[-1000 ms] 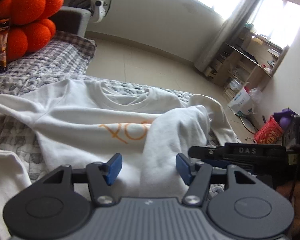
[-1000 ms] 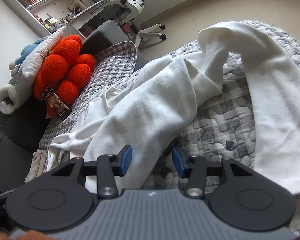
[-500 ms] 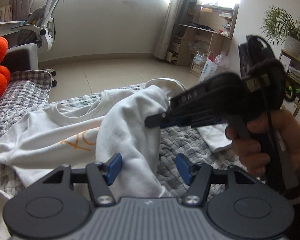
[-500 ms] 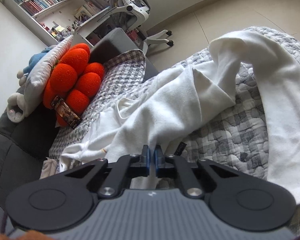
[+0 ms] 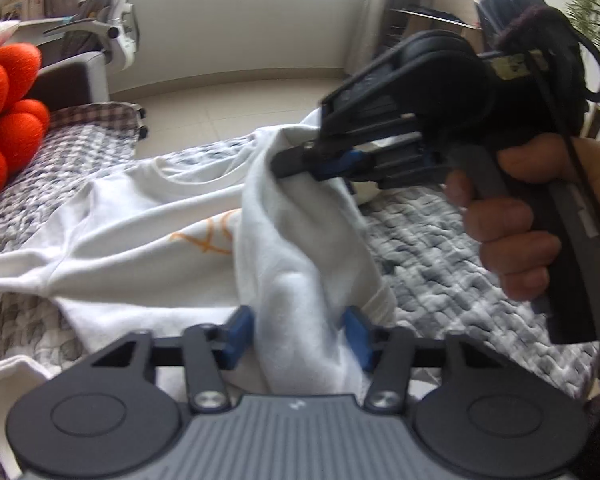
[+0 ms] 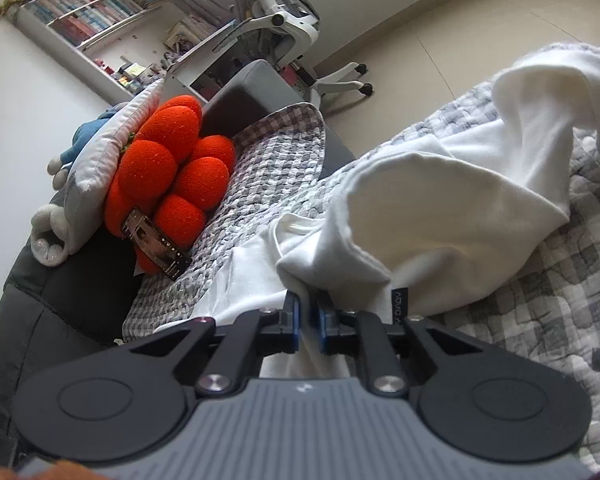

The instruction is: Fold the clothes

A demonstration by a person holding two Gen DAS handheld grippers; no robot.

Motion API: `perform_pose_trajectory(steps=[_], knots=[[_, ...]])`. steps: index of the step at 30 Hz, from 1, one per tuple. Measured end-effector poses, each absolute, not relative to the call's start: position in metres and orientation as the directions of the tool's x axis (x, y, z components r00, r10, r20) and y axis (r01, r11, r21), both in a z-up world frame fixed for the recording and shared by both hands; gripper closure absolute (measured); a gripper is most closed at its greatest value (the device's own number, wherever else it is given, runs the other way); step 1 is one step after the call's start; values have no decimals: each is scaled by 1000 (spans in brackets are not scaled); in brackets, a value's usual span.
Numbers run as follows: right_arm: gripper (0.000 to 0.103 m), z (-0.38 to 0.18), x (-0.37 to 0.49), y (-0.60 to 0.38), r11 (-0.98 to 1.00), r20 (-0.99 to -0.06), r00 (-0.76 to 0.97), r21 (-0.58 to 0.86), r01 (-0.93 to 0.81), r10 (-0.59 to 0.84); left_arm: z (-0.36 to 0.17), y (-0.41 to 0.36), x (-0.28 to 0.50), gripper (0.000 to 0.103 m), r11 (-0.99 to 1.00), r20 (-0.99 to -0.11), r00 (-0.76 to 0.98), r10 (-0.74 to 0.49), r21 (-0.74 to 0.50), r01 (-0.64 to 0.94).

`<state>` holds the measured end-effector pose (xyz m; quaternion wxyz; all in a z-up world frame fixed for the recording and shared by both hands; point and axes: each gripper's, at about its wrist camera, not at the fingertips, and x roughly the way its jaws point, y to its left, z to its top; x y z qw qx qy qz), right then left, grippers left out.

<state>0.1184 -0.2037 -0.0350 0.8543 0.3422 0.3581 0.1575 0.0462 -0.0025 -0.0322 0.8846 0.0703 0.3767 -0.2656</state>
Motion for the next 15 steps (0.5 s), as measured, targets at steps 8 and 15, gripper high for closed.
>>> perform_pose_trajectory(steps=[8, 15], knots=[[53, -22, 96, -225, 705, -482, 708, 709, -30, 515, -24, 28, 59, 89, 856, -643, 573, -509, -306, 417], [53, -19, 76, -212, 762, -532, 661, 640, -94, 529, -19, 42, 64, 91, 831, -572, 606, -553, -430, 353]])
